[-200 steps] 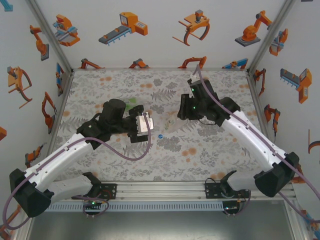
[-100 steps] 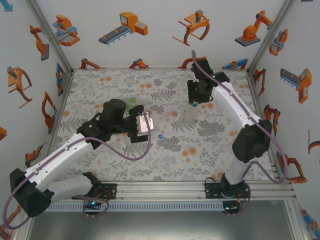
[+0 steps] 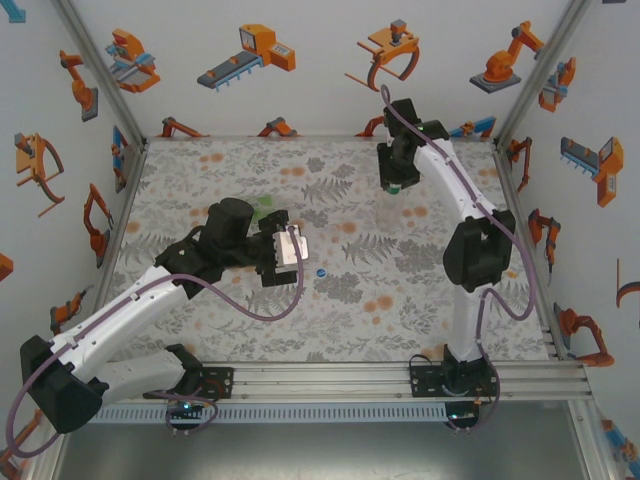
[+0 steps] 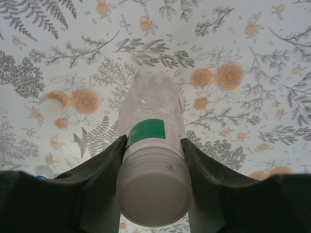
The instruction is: Screw on the bottle caps
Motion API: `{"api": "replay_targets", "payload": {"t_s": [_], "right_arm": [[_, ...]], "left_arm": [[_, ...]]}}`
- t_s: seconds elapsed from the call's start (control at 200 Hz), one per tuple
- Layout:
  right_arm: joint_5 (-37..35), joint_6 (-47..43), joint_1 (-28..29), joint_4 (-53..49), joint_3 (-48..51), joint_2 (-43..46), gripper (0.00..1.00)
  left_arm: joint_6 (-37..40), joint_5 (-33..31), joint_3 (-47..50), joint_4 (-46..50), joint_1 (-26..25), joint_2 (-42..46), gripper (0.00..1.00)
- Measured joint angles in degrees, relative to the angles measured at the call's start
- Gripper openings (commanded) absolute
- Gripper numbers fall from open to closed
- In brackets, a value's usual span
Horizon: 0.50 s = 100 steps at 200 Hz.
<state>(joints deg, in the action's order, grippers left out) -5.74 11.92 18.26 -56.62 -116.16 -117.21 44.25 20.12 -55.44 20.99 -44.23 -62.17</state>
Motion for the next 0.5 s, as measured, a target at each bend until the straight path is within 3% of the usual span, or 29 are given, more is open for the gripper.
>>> {"api": "replay_targets", "payload": {"t_s": [0.16,0.501], "right_arm": [[0.11,-0.02,-0.46,-0.5,-0.61,-0.59,0.4],[0.09,-0.02,-0.46,-1.55,-0.72,-1.33,0.6]], "left_arm": [[0.0,0.0,0.0,0.0,0.0,-0.13,0.84],[0.0,0.02,0.0,0.0,0.0,-0.2,0.84]]}}
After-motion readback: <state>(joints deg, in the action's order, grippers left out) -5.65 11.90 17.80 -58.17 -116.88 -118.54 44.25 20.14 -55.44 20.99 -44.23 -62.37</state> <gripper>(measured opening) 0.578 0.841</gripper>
